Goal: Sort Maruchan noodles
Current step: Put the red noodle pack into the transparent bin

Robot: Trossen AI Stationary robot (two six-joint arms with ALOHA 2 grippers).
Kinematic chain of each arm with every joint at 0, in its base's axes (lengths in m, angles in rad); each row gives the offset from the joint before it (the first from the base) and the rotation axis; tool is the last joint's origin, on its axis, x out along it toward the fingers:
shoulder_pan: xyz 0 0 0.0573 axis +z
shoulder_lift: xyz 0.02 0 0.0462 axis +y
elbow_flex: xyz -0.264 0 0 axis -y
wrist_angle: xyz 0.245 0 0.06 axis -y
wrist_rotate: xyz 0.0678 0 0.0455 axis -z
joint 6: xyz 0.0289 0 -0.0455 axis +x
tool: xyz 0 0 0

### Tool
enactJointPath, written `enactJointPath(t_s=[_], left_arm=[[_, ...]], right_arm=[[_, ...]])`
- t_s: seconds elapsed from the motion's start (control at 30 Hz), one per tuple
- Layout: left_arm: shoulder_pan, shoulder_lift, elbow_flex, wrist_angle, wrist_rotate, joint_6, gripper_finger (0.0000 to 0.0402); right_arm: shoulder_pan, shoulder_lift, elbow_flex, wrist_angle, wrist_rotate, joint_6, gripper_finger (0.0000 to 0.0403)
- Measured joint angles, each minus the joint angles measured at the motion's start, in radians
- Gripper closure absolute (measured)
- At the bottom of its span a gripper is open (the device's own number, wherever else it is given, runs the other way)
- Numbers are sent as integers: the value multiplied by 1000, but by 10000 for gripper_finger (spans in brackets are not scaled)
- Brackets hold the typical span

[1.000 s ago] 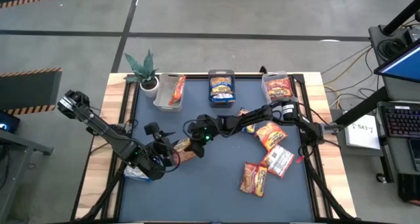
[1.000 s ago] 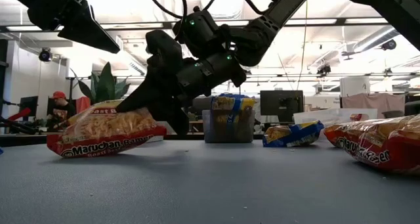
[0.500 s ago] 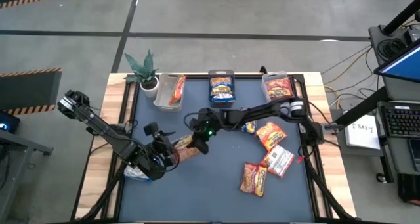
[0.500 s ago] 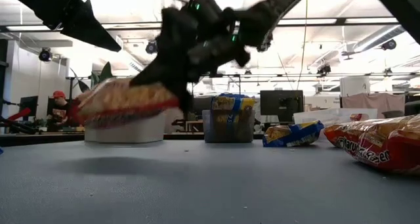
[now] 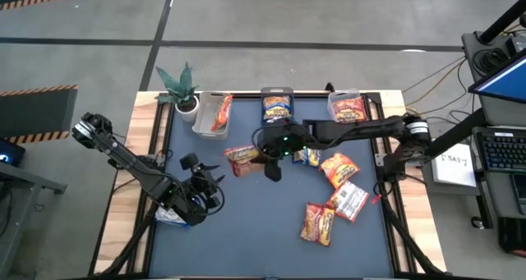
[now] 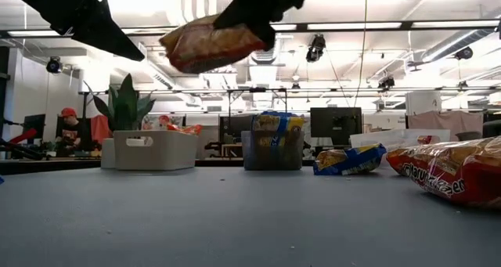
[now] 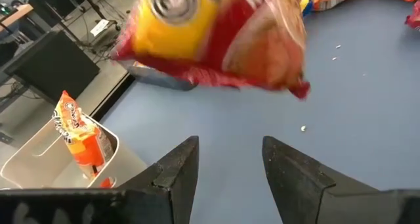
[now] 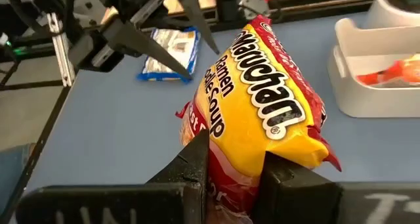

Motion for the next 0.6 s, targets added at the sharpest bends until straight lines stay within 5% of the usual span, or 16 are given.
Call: enactJointPath(t_s=[0.6], left_arm=[[0,0,0,13,-3,0,249]], right_arm=[[0,-107,-127,-78,71,37,348]])
